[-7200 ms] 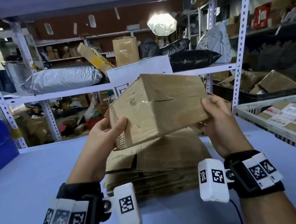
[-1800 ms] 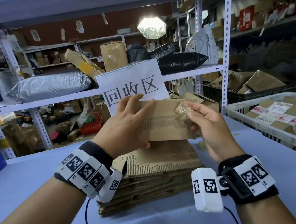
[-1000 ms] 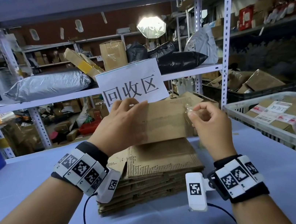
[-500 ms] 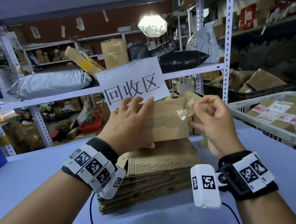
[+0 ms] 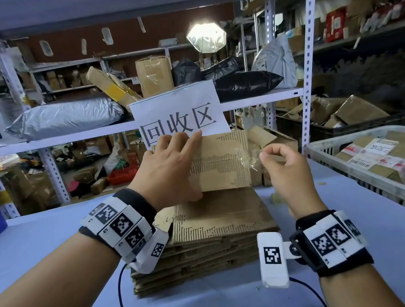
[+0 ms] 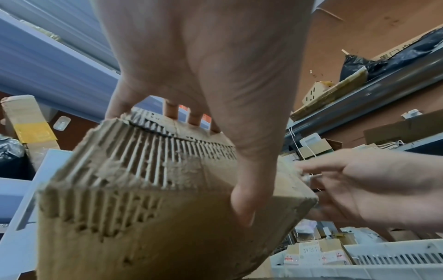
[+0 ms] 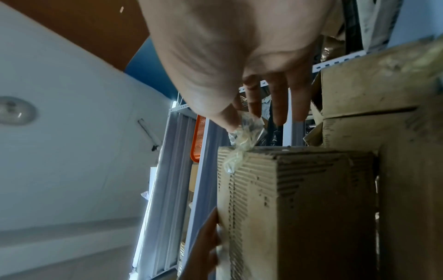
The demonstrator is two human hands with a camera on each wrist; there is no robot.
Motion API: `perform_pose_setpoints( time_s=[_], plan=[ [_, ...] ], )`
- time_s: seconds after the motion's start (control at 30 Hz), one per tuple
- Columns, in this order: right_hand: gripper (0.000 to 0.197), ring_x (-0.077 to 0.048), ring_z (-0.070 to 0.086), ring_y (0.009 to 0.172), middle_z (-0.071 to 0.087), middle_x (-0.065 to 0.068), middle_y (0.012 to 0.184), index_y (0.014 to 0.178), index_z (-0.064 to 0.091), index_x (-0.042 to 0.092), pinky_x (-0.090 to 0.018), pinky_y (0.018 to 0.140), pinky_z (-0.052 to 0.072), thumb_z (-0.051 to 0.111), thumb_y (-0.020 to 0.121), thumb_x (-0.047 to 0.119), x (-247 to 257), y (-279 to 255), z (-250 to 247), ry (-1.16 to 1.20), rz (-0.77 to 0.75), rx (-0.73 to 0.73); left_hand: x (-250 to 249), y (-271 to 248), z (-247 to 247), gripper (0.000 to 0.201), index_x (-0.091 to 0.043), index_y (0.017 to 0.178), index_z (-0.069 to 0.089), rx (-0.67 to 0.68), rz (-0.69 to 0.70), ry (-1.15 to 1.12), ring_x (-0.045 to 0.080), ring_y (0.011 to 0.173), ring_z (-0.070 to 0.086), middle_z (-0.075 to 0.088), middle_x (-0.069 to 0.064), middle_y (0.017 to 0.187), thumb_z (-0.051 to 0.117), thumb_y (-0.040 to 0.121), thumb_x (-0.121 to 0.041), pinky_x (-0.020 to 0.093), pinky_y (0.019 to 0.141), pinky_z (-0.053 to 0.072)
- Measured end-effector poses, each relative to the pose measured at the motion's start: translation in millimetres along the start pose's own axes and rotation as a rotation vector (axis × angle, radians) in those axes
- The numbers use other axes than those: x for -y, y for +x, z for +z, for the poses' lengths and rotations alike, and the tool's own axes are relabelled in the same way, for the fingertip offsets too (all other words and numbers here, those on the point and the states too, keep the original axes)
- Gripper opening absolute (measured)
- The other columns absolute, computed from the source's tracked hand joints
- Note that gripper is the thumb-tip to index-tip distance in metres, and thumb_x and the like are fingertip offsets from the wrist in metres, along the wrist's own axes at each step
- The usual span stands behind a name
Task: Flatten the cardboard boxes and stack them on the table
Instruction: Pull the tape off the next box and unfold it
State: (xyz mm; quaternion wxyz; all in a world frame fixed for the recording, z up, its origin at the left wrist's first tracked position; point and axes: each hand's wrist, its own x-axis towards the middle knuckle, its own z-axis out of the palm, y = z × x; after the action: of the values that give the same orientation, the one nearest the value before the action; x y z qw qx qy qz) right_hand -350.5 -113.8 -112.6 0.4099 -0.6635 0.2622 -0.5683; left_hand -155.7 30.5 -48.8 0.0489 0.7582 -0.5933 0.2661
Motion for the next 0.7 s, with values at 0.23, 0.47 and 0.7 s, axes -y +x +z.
perform_pose_setpoints(
  time_s=[0.23,0.47,0.7],
  plan=[
    [0.05,-0.003,0.045,0.05,0.047,0.013,0.051,0.091,0.07,0.01,-0.022,0.052,0.033,0.045,0.101,0.052,4,-4,2,-0.168,-0.027,0.06,-3,-1,-3,0.12,-0.031,0.155,0.008,0.015,-0.02,-0.025,0.031,0.13,0.032,0.033,0.0,0.145,0.078,0.061,-0.059,0.064,0.104,0.041],
    [0.026,0.0,0.058,0.071,0.065,0.013,0.075,0.082,0.065,0.025,-0.018,0.058,0.038,0.07,0.088,0.05,14,-10,8,-0.271,-0.109,-0.069,-13,-2,-10,0.12,-0.029,0.156,0.006,0.01,0.007,-0.049,0.034,0.137,0.028,0.029,0.002,0.149,0.077,0.064,-0.06,0.073,0.116,0.014],
    [0.022,-0.017,0.056,0.072,0.069,-0.019,0.079,0.08,0.072,0.019,-0.033,0.07,0.048,0.062,0.099,0.023,17,-14,4,0.094,-0.026,0.04,-20,-9,-14,0.124,-0.015,0.161,-0.001,-0.022,0.024,-0.002,0.033,0.149,0.017,0.023,0.008,0.156,0.073,0.07,-0.057,0.07,0.12,0.01]
  ],
)
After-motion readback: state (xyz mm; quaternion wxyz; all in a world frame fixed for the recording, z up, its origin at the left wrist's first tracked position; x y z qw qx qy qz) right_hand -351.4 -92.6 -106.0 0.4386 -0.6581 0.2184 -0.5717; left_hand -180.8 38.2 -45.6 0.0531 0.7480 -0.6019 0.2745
